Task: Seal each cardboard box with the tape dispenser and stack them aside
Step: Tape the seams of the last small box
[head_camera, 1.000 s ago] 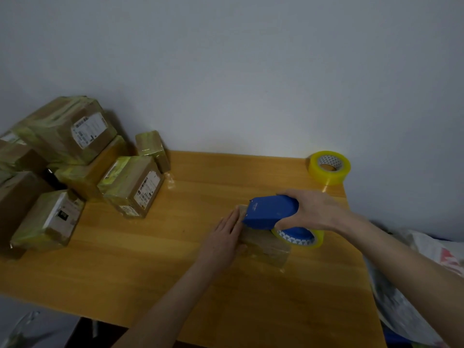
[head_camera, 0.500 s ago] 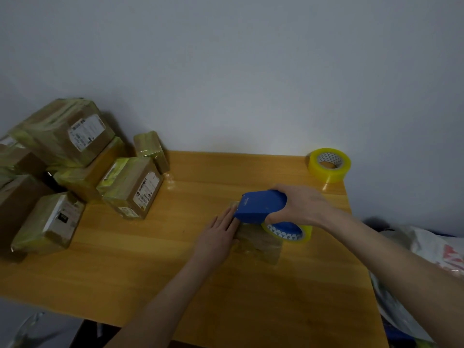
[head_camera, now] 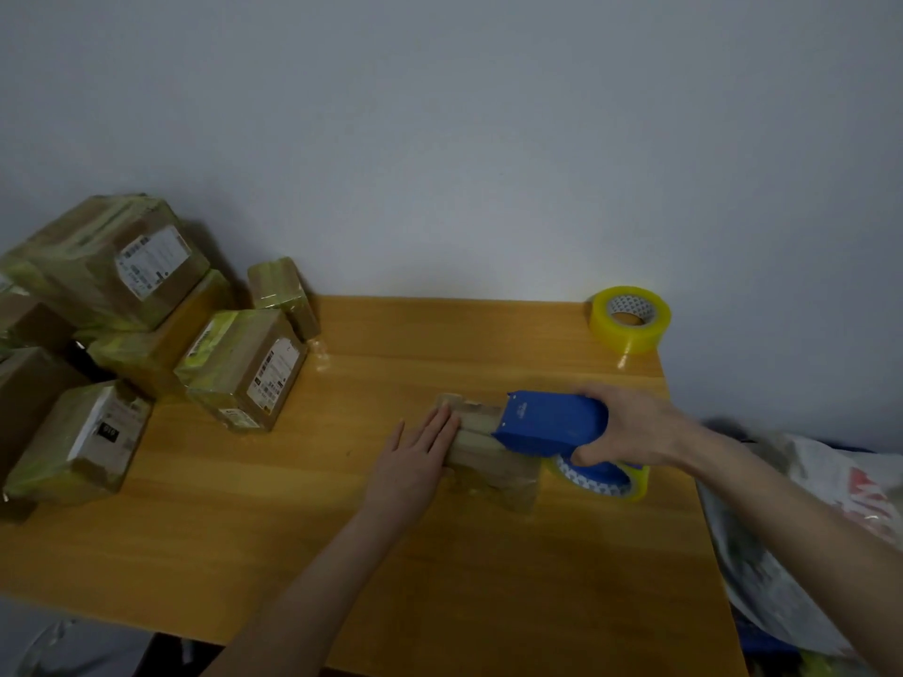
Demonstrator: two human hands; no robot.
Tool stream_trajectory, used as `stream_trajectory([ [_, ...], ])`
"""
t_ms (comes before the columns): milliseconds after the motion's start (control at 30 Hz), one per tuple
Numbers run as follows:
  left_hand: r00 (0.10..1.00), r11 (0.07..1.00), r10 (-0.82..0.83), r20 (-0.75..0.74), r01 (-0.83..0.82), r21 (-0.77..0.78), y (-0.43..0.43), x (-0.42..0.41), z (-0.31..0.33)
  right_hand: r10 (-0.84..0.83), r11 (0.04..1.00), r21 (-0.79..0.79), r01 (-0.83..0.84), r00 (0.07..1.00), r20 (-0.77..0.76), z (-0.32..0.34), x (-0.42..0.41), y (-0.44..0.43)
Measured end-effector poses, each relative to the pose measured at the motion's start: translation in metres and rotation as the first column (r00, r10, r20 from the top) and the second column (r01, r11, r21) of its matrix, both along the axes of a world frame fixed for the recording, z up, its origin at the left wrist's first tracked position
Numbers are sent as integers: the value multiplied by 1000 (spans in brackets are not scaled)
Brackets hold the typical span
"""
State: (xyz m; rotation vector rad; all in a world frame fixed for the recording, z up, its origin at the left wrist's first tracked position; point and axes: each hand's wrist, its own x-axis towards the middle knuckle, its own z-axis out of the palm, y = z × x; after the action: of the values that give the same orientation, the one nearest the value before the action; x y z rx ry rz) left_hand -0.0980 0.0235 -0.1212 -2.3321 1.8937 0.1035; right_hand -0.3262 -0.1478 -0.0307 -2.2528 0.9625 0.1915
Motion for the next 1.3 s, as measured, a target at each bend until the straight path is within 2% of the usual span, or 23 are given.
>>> stream_trajectory([
  [167, 994, 1000, -13, 106, 12, 10, -8, -12, 7, 16, 997, -69, -18, 999, -31, -7, -1, 1],
  [267, 1000, 1000, -4, 8, 4, 4, -14, -25, 10, 15, 994, -103, -21, 998, -64, -6, 0, 1],
  [333, 997, 998, -62, -40, 61, -14, -17, -32, 13, 19, 991, -133, -30, 996, -85, -4, 0, 1],
  [533, 995, 995, -96, -24, 96, 3, -20, -34, 14, 33, 983, -177, -51, 994, -104, -4, 3, 4],
  [833, 996, 997, -70, -61, 71, 4, -15, -28, 6, 24, 999, -36, -24, 1000, 4, -3, -7, 2],
  [1000, 997, 997, -72, -43, 73, 25, -17, -27, 7, -14, 1000, 11, 14, 1000, -24, 2, -45, -10],
  [1167, 997, 997, -80, 9, 79, 22, -16, -27, 0, 23, 1000, -5, -24, 986, -167, -21, -51, 7],
  [1300, 996, 997, -76, 37, 75, 26, -12, -12, 3, 30, 999, -16, -32, 991, -134, -28, -36, 9],
])
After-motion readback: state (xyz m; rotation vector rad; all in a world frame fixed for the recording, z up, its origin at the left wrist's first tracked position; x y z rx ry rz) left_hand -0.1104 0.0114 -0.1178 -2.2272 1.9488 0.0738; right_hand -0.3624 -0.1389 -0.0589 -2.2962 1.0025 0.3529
